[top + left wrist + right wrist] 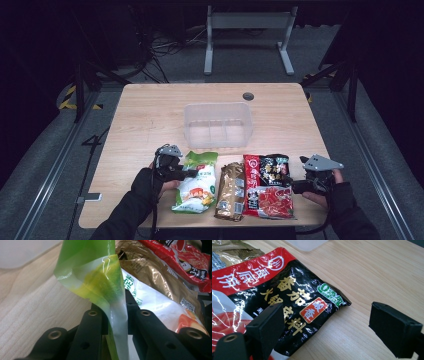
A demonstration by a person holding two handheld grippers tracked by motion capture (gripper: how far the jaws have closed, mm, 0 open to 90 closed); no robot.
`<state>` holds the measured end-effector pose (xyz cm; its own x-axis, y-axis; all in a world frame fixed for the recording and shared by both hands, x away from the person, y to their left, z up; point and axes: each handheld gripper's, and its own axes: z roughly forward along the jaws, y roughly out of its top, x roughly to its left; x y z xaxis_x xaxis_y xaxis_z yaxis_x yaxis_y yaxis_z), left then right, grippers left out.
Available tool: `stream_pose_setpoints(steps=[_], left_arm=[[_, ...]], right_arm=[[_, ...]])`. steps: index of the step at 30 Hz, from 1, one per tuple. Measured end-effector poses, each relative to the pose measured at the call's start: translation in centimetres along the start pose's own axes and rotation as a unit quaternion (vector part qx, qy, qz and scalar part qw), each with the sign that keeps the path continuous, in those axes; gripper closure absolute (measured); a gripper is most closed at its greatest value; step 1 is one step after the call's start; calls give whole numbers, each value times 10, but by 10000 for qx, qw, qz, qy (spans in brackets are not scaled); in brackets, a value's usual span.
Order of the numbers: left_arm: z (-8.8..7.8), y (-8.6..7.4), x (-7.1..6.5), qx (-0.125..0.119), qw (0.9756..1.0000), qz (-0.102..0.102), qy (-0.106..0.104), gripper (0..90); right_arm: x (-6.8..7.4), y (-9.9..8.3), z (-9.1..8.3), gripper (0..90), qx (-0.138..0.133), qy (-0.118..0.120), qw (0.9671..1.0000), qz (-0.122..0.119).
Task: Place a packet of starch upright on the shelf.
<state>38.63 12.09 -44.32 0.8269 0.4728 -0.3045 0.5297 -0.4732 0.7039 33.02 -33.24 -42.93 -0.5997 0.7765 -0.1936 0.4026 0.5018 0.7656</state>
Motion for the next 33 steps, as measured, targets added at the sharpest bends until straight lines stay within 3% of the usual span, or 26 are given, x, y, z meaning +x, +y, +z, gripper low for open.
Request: stream_pose_setpoints(steps=[3, 4, 6, 7, 9, 11, 14, 15, 17, 23, 29, 33], left_arm=[[-7, 0, -4, -146, 9998, 49, 105, 841], [-19, 1, -12, -428, 9986, 155, 258, 848], [-31, 2, -19, -626, 9967, 346, 393, 852], [-31, 2, -19, -626, 9967, 346, 393, 853], [-43, 4, -31, -746, 9930, 563, 720, 853], [-53, 4, -37, -937, 9898, 625, 869, 856], [-64, 7, -43, -1218, 9825, 745, 1194, 858], [-64, 7, -43, -1218, 9825, 745, 1194, 859], [-72, 11, -44, -1421, 9782, 771, 1303, 859], [-78, 21, -47, -1617, 9729, 866, 1406, 859], [-85, 29, -44, -1851, 9683, 815, 1464, 859], [-92, 35, -45, -2086, 9630, 833, 1491, 859]], right_arm=[[0, 0, -1, 133, -7, 3, 10000, -28], [0, 0, -1, 134, -15, 7, 10000, -26], [0, 0, -1, 134, -17, -2, 10000, -10], [0, 0, -1, 134, -17, -2, 10000, -10], [-1, 0, -2, 134, -18, -9, 10000, 12], [-1, 0, -1, 153, 17, -39, 10000, 24], [-1, 0, -1, 151, 37, -56, 10000, 10], [-1, 0, -1, 151, 37, -56, 10000, 10], [-2, 0, 0, 145, 41, -54, 10000, 29], [-2, 0, 1, 140, 8, -42, 10000, 84], [-4, -2, 0, 137, -39, -41, 9999, 131], [-4, -2, 1, 137, 11, -39, 9999, 131]])
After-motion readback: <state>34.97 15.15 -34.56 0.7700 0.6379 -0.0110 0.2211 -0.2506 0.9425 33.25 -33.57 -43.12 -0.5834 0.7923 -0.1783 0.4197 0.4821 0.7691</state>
